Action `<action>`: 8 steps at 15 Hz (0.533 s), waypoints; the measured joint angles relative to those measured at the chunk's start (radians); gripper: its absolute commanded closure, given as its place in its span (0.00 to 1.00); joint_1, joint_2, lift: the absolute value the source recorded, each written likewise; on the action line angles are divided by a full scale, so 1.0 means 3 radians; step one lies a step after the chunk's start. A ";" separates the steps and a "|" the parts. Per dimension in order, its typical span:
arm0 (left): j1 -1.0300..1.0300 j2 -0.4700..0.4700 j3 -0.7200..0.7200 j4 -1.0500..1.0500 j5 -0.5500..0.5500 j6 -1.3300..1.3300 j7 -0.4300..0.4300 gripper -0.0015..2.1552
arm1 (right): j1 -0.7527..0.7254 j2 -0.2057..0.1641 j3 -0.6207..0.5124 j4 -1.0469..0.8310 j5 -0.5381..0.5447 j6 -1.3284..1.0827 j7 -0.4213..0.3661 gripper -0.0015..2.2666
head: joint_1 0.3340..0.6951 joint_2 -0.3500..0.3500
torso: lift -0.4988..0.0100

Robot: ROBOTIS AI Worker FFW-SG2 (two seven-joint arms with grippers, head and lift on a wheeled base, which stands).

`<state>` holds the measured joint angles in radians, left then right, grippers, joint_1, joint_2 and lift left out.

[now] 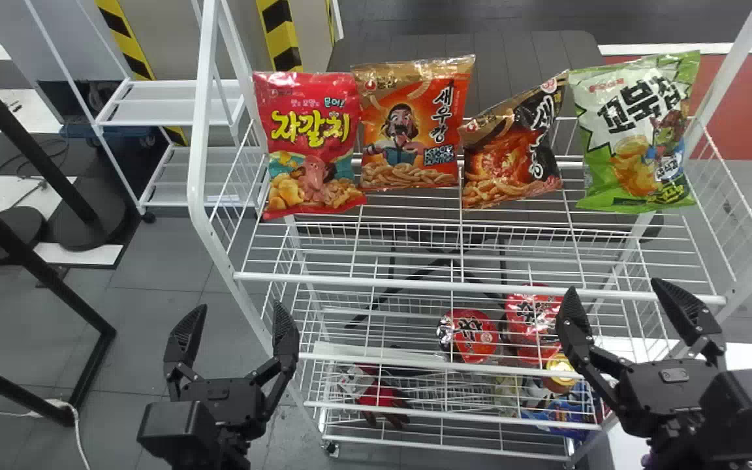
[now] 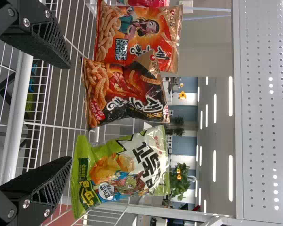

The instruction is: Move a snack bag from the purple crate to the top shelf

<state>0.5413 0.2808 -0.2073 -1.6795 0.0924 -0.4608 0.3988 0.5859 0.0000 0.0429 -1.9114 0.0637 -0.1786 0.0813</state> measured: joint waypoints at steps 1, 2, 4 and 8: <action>-0.0003 0.0002 0.0000 0.0005 0.0002 0.0000 0.0000 0.06 | 0.0000 0.0000 0.0000 0.0000 -0.0001 0.0000 0.0000 0.06 | 1.00 0.65 | 0.98; -0.0004 0.0004 0.0000 0.0008 0.0003 0.0000 -0.0001 0.06 | 0.0000 0.0000 0.0000 0.0000 -0.0002 0.0000 0.0000 0.06 | 1.00 0.65 | 0.98; -0.0005 0.0005 -0.0001 0.0009 0.0003 0.0002 -0.0003 0.06 | 0.0000 0.0000 0.0001 0.0000 -0.0002 0.0000 0.0000 0.07 | 1.00 0.65 | 0.98; -0.0005 0.0005 -0.0004 0.0009 -0.0004 0.0011 -0.0001 0.06 | 0.0000 0.0000 0.0010 -0.0004 0.0002 0.0000 0.0000 0.07 | 1.00 0.65 | 0.98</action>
<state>0.5399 0.2822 -0.2086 -1.6767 0.0911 -0.4576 0.3986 0.5859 0.0000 0.0460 -1.9127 0.0642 -0.1786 0.0812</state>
